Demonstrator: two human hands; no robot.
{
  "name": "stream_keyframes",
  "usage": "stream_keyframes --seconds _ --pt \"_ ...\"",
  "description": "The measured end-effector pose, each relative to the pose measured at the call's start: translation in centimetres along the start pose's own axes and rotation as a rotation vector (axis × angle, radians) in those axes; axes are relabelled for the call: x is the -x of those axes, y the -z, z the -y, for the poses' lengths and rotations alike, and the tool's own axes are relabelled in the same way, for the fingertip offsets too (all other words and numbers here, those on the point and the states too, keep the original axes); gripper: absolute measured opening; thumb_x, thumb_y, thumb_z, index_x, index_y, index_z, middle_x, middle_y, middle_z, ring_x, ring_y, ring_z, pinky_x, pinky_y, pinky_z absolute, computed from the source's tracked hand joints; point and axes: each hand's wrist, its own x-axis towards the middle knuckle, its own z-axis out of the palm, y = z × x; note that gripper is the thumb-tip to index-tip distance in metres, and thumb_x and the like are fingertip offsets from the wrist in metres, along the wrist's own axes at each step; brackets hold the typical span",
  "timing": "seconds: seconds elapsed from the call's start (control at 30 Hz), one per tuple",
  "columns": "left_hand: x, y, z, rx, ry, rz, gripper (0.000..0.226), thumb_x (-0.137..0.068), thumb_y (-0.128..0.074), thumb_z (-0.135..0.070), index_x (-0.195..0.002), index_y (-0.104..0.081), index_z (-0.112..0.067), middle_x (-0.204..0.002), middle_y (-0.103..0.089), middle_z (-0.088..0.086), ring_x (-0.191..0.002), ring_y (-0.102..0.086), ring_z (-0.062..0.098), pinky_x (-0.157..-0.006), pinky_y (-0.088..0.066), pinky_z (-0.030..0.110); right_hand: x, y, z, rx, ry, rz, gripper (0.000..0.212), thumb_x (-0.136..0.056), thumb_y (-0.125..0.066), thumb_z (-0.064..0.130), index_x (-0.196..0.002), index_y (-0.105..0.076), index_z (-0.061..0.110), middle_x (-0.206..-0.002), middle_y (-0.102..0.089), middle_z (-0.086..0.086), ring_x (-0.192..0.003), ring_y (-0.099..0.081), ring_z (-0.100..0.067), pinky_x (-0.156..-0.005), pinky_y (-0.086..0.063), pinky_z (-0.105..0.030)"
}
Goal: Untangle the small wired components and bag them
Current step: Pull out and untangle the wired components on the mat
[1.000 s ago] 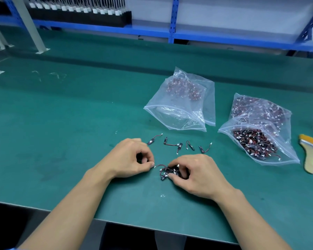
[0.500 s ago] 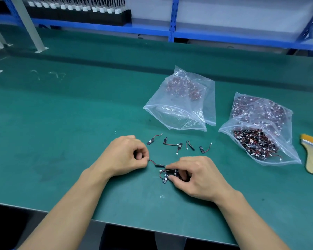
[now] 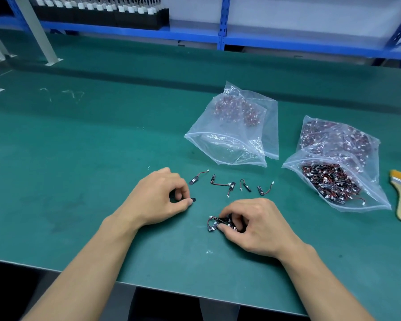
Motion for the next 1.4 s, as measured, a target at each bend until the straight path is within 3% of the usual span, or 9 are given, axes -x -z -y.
stream_keyframes --seconds 0.17,0.3,0.47,0.67,0.87,1.17,1.4 --pt "0.1 0.0 0.5 -0.053 0.061 -0.056 0.027 -0.077 -0.077 -0.035 -0.063 -0.054 -0.031 -0.061 -0.053 -0.015 -0.073 -0.049 0.005 -0.067 -0.048 0.033 0.1 0.1 -0.1 -0.01 -0.025 -0.005 0.01 -0.079 -0.076 0.034 -0.08 -0.071 0.026 -0.054 -0.045 0.018 -0.055 -0.045 -0.001 -0.056 -0.05 -0.032" --pt "-0.1 -0.3 -1.4 0.038 -0.094 -0.11 0.025 -0.077 -0.074 -0.043 -0.065 -0.059 -0.028 -0.061 -0.051 -0.016 -0.069 -0.047 0.009 -0.065 -0.042 0.028 0.1 0.1 -0.1 -0.014 -0.045 -0.013 0.012 -0.079 -0.076 0.036 -0.078 -0.069 0.026 -0.053 -0.044 0.017 -0.054 -0.044 -0.001 -0.056 -0.049 -0.033" --pt "-0.4 -1.5 -3.0 0.097 -0.262 0.078 0.031 -0.072 -0.079 -0.059 -0.077 -0.071 -0.03 -0.067 -0.049 -0.017 -0.071 -0.042 0.004 -0.072 -0.039 0.022 0.0 0.0 0.0 -0.012 -0.052 -0.01 0.014 -0.08 -0.077 0.037 -0.078 -0.069 0.025 -0.053 -0.045 0.016 -0.053 -0.043 -0.003 -0.055 -0.049 -0.035" --pt "-0.4 -1.5 -2.5 0.189 -0.248 0.092 0.015 -0.076 -0.085 -0.038 -0.078 -0.075 -0.027 -0.065 -0.052 -0.016 -0.068 -0.047 0.005 -0.074 -0.034 0.012 0.0 0.1 -0.1 -0.017 -0.07 0.002 0.012 -0.078 -0.076 0.037 -0.079 -0.07 0.026 -0.053 -0.045 0.016 -0.054 -0.045 -0.002 -0.056 -0.05 -0.034" --pt "-0.2 -1.3 -1.8 0.239 -0.193 0.036 0.009 -0.077 -0.079 -0.021 -0.074 -0.073 -0.027 -0.065 -0.057 -0.014 -0.071 -0.049 0.011 -0.066 -0.044 0.025 0.1 0.2 0.0 -0.02 -0.076 0.015 0.012 -0.078 -0.075 0.037 -0.08 -0.07 0.026 -0.052 -0.048 0.014 -0.053 -0.045 -0.002 -0.058 -0.05 -0.033" --pt "-0.7 -0.9 -1.0 0.035 -0.192 -0.072 0.004 -0.085 -0.08 -0.028 -0.087 -0.076 -0.029 -0.077 -0.06 -0.016 -0.075 -0.047 0.015 -0.071 -0.046 0.036 0.2 0.4 -0.2 -0.009 -0.08 0.022 0.007 -0.079 -0.073 0.034 -0.079 -0.069 0.027 -0.053 -0.047 0.016 -0.054 -0.046 -0.003 -0.058 -0.05 -0.034" --pt "-0.5 -1.2 -0.9 0.015 -0.156 -0.148 0.023 -0.083 -0.079 -0.014 -0.103 -0.077 -0.025 -0.087 -0.069 -0.019 -0.081 -0.051 0.016 -0.076 -0.049 0.033 0.2 0.6 -0.2 -0.001 -0.096 0.017 0.007 -0.078 -0.073 0.032 -0.077 -0.069 0.026 -0.053 -0.047 0.016 -0.054 -0.046 -0.004 -0.057 -0.05 -0.034"
